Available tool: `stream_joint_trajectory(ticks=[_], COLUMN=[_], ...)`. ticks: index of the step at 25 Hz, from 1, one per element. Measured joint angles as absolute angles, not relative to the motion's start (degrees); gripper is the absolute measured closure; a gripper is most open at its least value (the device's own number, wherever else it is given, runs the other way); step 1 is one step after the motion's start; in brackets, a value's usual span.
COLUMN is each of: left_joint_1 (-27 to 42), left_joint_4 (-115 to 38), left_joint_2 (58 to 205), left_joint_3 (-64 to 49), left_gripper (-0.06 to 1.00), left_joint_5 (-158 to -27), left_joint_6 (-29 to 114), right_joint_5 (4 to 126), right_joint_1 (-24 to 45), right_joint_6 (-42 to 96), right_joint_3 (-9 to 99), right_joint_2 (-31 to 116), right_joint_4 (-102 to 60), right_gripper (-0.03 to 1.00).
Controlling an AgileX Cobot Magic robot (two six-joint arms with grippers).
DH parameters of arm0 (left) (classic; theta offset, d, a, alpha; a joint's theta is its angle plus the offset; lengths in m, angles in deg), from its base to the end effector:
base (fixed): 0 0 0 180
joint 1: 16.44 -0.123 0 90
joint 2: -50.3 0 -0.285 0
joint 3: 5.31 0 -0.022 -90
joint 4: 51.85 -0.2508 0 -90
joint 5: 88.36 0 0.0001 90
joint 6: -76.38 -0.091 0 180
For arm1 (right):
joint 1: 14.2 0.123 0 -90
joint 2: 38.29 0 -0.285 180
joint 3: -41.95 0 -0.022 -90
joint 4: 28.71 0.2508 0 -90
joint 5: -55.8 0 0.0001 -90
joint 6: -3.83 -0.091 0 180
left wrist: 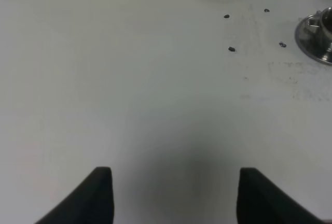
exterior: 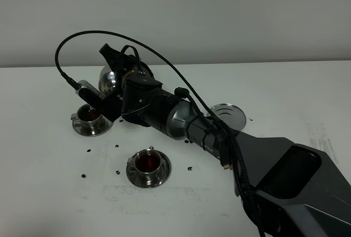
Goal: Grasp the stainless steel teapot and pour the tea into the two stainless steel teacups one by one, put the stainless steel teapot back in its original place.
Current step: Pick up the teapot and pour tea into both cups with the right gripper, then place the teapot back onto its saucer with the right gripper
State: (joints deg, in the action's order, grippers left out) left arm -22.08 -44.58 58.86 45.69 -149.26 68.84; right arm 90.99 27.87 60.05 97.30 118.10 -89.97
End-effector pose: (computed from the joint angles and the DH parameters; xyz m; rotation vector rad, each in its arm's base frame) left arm 0.0023 -0.0099 0.2658 0.0365 2.0951 -0.0148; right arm 0.4611 0.3542 0.1717 -2.1205 0.8450 -1.2530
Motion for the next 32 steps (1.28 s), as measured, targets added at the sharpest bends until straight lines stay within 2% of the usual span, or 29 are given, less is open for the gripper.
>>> stream_joint_trajectory(ticks=[9,24,32], left_joint_1=[-22.1,-22.1,-22.1], left_joint_4=[-44.6,-44.6,-44.6], left_joint_2=[58.9,58.9,58.9], left_joint_3=[45.7,45.7,45.7], left_gripper=[0.41,0.41,0.41], left_joint_5=[-149.3,-149.3,-149.3], left_joint_6=[68.8,68.8,68.8], right_joint_5=[93.8,107.9,113.5], right_joint_1=[26.3,22.4,19.5], right_joint_6=[60.0,60.1,57.7], right_joint_3=[97.3,98.0,99.7], right_joint_2=[115.0,109.5,109.3], right_joint_4=[-82.3,-44.2,-34.8], right_gripper=[0.79,0.79,0.79])
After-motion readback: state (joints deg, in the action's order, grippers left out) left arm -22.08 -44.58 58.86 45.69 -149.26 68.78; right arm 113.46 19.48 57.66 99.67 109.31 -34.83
